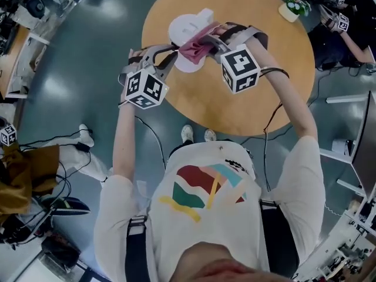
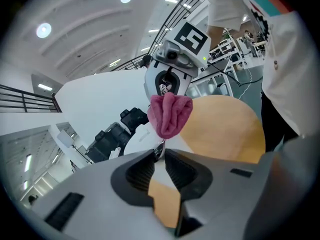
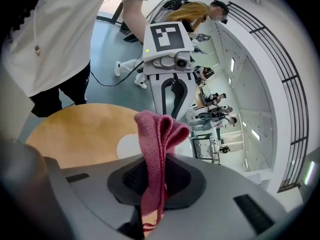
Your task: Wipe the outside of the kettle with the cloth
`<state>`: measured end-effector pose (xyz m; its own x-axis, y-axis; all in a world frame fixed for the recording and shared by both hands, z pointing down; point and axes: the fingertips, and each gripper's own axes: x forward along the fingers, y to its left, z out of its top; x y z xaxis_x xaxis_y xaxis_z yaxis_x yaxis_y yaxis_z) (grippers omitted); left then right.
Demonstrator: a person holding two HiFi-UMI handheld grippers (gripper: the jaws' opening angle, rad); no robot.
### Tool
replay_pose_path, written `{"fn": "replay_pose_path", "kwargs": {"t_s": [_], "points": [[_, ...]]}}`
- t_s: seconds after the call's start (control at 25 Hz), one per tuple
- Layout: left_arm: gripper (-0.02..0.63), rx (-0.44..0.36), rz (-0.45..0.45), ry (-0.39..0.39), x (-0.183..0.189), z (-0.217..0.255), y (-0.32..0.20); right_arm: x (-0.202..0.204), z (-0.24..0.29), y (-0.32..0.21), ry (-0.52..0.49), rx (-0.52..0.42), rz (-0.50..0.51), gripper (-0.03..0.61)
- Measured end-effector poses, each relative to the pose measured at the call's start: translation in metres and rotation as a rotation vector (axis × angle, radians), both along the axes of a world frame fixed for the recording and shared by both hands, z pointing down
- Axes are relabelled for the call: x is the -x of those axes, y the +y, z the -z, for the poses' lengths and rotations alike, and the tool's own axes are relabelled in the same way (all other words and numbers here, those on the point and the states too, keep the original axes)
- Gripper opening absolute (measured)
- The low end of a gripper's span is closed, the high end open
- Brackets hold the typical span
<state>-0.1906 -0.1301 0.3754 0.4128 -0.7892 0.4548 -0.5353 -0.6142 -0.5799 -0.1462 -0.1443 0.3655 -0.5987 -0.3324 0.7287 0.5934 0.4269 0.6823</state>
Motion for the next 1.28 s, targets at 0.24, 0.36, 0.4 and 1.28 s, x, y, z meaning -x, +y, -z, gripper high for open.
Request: {"fn": "replay_pose_path", "kwargs": {"t_s": [0.24,0.36,0.4,1.28], "points": [[0.107,-0.006,-0.048,0.007,0.006,-0.002,0.000,-0.009,0.013,-0.007,-0.121,0.044,-0.077,0.044],[0.107,-0.007,-0.085,-0.021,0.016,0.000,-0.001,-0.018,0.028,-0.021,-0.197,0.081,-0.174,0.044],[0.107,-0.008,-0.100,-0.035,0.021,0.001,-0.001,-0.022,0.032,-0.026,-0.214,0.093,-0.207,0.044],[0.106,0.004,0.086,-0.030,0.098,0.003,-0.068,-0.008,0.021,-0.145,-0.267,-0.005,-0.421,0.044]]}}
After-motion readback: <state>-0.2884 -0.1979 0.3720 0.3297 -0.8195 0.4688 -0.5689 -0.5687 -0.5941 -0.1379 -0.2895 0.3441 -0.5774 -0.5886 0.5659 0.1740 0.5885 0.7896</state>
